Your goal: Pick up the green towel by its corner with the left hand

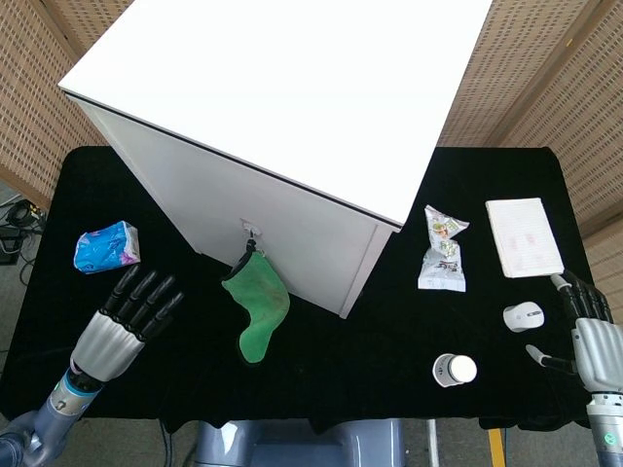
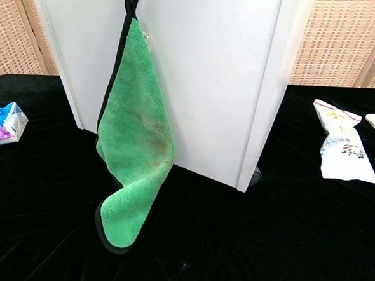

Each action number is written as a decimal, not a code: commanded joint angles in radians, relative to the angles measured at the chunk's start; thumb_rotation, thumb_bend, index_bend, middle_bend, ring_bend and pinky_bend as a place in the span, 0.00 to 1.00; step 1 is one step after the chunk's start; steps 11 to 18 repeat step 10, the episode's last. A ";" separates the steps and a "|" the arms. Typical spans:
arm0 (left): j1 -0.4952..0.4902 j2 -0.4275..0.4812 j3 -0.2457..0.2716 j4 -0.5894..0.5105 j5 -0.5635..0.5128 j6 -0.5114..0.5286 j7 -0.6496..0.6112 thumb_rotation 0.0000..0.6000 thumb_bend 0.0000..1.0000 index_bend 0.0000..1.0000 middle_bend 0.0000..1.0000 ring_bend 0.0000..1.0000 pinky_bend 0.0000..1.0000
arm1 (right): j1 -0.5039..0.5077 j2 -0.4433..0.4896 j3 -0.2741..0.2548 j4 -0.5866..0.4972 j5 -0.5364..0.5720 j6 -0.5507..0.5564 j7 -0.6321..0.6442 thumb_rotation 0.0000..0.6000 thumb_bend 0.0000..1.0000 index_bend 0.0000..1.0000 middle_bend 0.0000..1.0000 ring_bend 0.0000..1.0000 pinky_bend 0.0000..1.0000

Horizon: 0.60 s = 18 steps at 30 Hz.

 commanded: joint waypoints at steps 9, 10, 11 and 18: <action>0.208 0.319 0.098 -0.594 -0.418 -0.289 0.033 1.00 0.00 0.00 0.00 0.00 0.00 | 0.006 -0.009 -0.004 -0.002 -0.006 -0.005 -0.036 1.00 0.12 0.00 0.00 0.00 0.00; 0.209 0.329 0.096 -0.612 -0.429 -0.299 0.036 1.00 0.00 0.00 0.00 0.00 0.00 | 0.006 -0.009 -0.005 -0.003 -0.007 -0.004 -0.037 1.00 0.12 0.00 0.00 0.00 0.00; 0.209 0.329 0.096 -0.612 -0.429 -0.299 0.036 1.00 0.00 0.00 0.00 0.00 0.00 | 0.006 -0.009 -0.005 -0.003 -0.007 -0.004 -0.037 1.00 0.12 0.00 0.00 0.00 0.00; 0.209 0.329 0.096 -0.612 -0.429 -0.299 0.036 1.00 0.00 0.00 0.00 0.00 0.00 | 0.006 -0.009 -0.005 -0.003 -0.007 -0.004 -0.037 1.00 0.12 0.00 0.00 0.00 0.00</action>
